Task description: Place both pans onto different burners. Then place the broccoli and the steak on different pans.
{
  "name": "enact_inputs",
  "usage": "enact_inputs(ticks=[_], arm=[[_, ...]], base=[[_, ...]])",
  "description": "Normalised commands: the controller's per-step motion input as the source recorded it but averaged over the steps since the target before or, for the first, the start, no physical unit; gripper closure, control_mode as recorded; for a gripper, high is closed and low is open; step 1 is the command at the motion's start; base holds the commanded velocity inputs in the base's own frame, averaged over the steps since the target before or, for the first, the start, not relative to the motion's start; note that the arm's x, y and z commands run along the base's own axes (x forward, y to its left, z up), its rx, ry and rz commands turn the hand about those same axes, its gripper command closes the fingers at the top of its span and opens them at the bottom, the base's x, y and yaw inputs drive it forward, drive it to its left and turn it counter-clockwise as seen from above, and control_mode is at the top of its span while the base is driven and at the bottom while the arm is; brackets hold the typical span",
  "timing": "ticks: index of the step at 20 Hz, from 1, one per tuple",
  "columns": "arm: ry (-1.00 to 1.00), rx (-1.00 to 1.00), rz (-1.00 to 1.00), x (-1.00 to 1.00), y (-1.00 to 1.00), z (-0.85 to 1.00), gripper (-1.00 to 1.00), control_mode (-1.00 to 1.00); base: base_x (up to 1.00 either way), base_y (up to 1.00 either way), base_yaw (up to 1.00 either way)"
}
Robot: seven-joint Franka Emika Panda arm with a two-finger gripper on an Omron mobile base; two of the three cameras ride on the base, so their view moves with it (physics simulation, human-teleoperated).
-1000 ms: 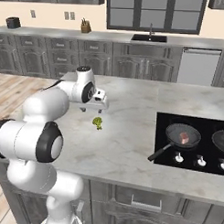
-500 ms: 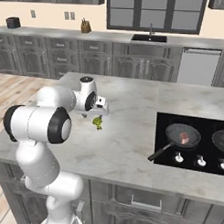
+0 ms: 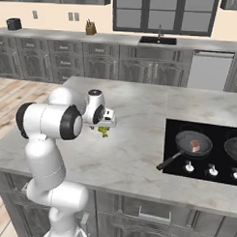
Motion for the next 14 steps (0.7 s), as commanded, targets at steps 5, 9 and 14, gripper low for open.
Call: enact_inputs(ticks=[5,9,14], arm=[[0.0,0.01,0.0,0.22,0.0,-0.27,-1.0,-1.0],[0.0,0.0,0.0,0.2,0.0,-0.28,-1.0,-1.0],[0.0,0.0,0.01,0.26,0.0,-0.31,-1.0,-1.0]], base=[[0.0,0.0,0.0],[0.0,0.0,0.0],[0.0,0.0,0.0]])
